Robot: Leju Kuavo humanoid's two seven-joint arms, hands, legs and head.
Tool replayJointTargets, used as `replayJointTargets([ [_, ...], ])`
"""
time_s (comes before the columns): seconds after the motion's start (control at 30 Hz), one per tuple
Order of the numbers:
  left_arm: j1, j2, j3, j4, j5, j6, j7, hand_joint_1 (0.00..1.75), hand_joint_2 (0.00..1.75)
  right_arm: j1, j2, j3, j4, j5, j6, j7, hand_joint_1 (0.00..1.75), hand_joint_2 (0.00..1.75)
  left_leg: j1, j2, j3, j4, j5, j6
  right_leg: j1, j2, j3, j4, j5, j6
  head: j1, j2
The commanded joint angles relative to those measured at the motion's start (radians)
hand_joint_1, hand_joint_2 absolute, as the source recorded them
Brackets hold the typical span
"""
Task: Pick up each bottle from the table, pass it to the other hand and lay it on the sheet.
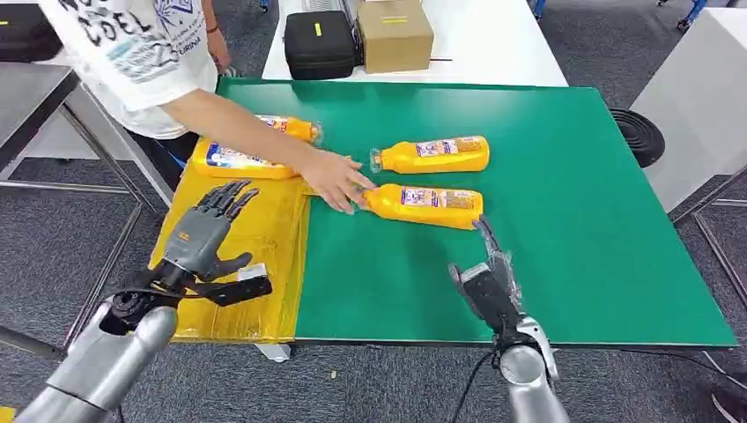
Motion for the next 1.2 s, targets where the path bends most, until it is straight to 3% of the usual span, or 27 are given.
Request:
replayJointTargets([
  [0.03, 0.174, -0.194, 0.278, -0.047, 0.096, 0.027, -0.051, 0.00, 1.75, -0.481, -0.199, 0.030, 0.500, 0.131, -0.067, 0.065, 0.00, 1.75, -0.001, 0.009, 0.003, 0.000, -0.001, 0.001, 0.000, 0.008, 0.001, -0.001, 0.003, -0.001, 0.000, 0.000],
  [0.1, 0.184, -0.202, 0.287, -0.051, 0.096, 0.028, -0.054, 0.00, 1.75, -0.548, -0.219, 0.045, 0.580, 0.164, -0.081, 0.088, 0.00, 1.75, -0.002, 0.008, 0.002, 0.000, 0.000, 0.001, 0.000, 0.008, 0.001, -0.001, 0.005, -0.001, 0.000, 0.000],
  [0.63, 0.177, -0.206, 0.289, -0.048, 0.096, 0.028, -0.054, 0.00, 1.75, -0.543, -0.217, 0.051, 0.592, 0.170, -0.091, 0.086, 0.00, 1.75, 0.000, 0.005, 0.003, 0.000, 0.002, 0.002, 0.002, 0.003, 0.003, 0.000, 0.003, -0.002, 0.000, 0.000],
  [0.77, 0.191, -0.233, 0.305, -0.052, 0.070, 0.035, -0.054, 0.00, 1.75, -0.665, -0.225, 0.081, 0.753, 0.200, -0.080, 0.115, 0.00, 1.75, 0.000, 0.005, 0.004, 0.000, 0.001, 0.002, 0.002, 0.003, 0.004, 0.000, 0.003, -0.003, -0.001, 0.000],
  [0.97, 0.224, -0.242, 0.326, -0.080, 0.052, 0.034, -0.043, 0.00, 1.75, -0.750, -0.183, 0.142, 0.835, 0.246, -0.048, 0.126, 0.00, 1.75, 0.000, 0.007, 0.001, 0.000, 0.002, 0.002, 0.001, 0.005, 0.000, 0.000, 0.005, -0.001, 0.000, 0.000],
  [1.13, 0.256, -0.236, 0.343, -0.109, 0.046, 0.038, -0.031, 0.00, 1.75, -0.756, -0.149, 0.174, 0.816, 0.234, 0.003, 0.097, 0.00, 1.75, -0.001, 0.009, 0.003, 0.000, 0.001, 0.002, 0.001, 0.007, 0.002, 0.001, 0.004, -0.002, 0.000, 0.000],
  [1.2, 0.289, -0.239, 0.355, -0.135, 0.044, 0.041, -0.028, 0.00, 1.75, -0.711, -0.139, 0.180, 0.747, 0.188, 0.020, 0.062, 0.00, 1.75, 0.000, 0.008, 0.002, 0.000, 0.002, 0.002, 0.002, 0.006, 0.000, 0.000, 0.004, -0.001, -0.001, 0.000],
])
